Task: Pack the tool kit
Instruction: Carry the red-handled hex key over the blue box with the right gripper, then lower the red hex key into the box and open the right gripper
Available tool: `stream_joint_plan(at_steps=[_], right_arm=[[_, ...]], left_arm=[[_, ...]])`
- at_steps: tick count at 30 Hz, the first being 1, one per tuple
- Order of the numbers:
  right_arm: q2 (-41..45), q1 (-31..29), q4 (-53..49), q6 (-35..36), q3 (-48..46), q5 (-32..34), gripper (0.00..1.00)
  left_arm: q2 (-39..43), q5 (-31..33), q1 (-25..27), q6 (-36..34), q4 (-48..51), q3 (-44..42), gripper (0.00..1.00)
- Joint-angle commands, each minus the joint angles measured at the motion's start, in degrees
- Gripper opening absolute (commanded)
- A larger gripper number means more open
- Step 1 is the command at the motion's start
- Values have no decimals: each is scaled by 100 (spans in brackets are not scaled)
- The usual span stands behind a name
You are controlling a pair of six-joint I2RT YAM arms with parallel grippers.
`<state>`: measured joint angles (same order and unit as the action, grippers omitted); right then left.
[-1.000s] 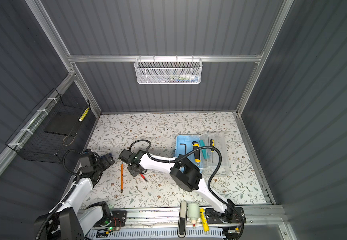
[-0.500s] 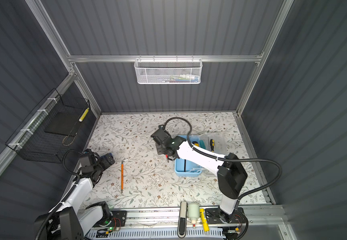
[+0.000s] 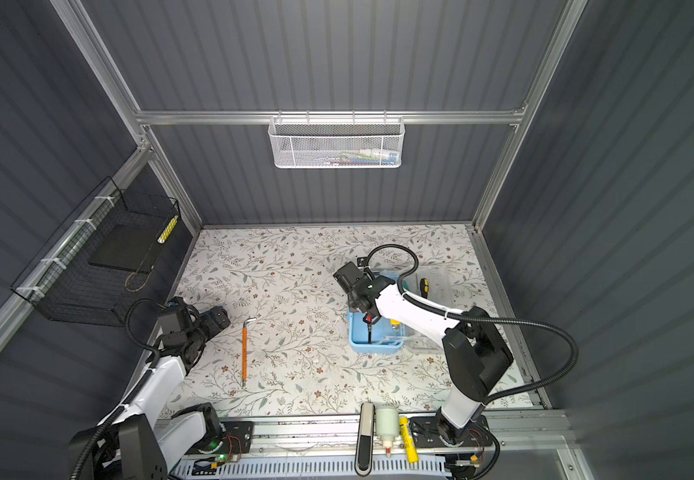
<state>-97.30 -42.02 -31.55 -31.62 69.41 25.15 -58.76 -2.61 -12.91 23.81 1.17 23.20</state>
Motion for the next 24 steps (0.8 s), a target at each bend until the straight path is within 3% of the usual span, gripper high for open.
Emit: stream_joint_plan(at_steps=[1, 10, 24], right_arm=[[-270, -8, 307, -152, -2, -61, 0], [-682, 148, 761, -319, -48, -352, 0], [-1146, 448, 433, -319, 226, -1185, 3]], left_arm=[[59, 4, -90, 27, -121, 35, 99], [58, -3, -89, 18, -119, 35, 99], [135, 6, -89, 20, -126, 0, 100]])
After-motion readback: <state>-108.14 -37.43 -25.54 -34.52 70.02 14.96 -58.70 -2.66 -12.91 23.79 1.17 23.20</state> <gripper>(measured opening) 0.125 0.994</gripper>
